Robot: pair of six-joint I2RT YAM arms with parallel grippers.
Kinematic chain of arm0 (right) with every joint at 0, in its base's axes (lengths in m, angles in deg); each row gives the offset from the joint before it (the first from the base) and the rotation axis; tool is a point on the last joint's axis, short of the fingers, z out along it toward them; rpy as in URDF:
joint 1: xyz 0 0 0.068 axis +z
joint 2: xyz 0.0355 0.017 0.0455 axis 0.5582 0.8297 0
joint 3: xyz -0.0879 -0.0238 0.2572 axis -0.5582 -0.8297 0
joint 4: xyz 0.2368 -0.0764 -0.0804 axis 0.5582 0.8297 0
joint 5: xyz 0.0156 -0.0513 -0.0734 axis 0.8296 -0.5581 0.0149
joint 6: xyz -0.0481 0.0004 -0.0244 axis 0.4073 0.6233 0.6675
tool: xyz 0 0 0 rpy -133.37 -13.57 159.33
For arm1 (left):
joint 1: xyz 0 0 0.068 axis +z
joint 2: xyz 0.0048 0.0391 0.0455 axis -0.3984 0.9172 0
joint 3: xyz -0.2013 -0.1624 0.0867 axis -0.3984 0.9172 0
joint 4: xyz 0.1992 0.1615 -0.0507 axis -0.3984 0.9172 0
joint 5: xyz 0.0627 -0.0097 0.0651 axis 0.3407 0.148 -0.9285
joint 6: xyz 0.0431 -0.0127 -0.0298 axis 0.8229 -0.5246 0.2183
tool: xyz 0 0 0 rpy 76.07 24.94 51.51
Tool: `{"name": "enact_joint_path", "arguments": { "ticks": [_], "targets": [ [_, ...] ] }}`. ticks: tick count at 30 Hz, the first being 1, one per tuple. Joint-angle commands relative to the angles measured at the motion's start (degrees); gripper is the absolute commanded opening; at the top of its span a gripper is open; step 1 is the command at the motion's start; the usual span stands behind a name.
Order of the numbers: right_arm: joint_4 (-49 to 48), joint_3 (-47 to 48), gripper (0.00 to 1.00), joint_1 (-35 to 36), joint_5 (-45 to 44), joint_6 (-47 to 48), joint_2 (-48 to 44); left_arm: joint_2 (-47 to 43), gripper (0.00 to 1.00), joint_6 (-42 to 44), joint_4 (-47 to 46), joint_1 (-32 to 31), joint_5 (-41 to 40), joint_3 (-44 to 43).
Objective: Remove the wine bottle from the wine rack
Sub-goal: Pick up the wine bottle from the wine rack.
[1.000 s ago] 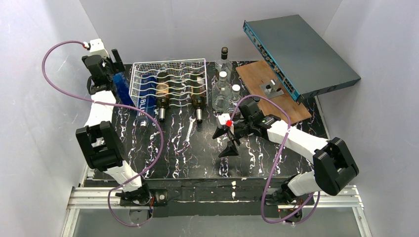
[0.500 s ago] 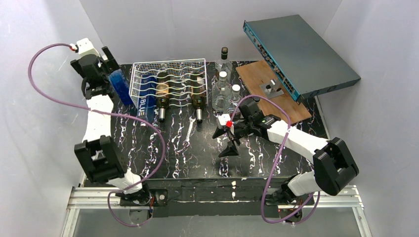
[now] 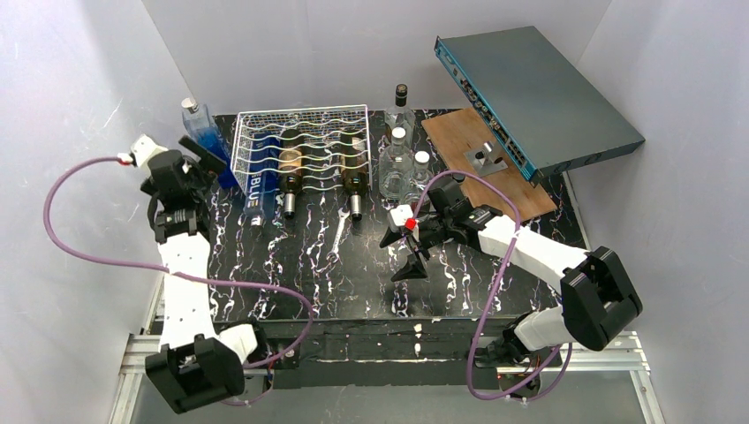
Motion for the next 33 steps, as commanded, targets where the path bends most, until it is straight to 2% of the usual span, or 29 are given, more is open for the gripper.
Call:
{"name": "enact_joint_path", "arguments": {
  "ticks": [1, 4, 8, 14, 26, 33],
  "targets": [
    [1.00, 1.00, 0.98, 0.02, 0.34, 1.40, -1.91, -6.41, 0.98, -6.88, 8.15, 0.17, 5.98, 4.35],
    [1.07, 1.00, 0.98, -0.15, 0.25, 1.55, -2.30, -9.64, 0.98, -9.01, 9.21, 0.17, 10.38, 6.69],
    [1.17, 0.97, 0.98, -0.31, 0.25, 1.71, -2.57, -11.81, 0.98, -12.88, 10.66, 0.15, 20.26, 9.18],
    [2.18, 1.18, 0.98, -0.50, 0.34, 2.75, -2.84, -12.00, 0.98, -11.60, 15.56, 0.03, 27.74, 9.81],
    [2.76, 1.18, 0.98, -0.51, 0.58, 3.56, -2.83, -7.29, 0.98, -3.95, 19.42, 0.06, 29.87, 9.46],
    [3.12, 1.27, 0.98, -0.52, 0.85, 4.06, -2.75, -2.40, 0.98, 10.21, 18.46, -0.24, 24.75, 8.05]
  ]
}}
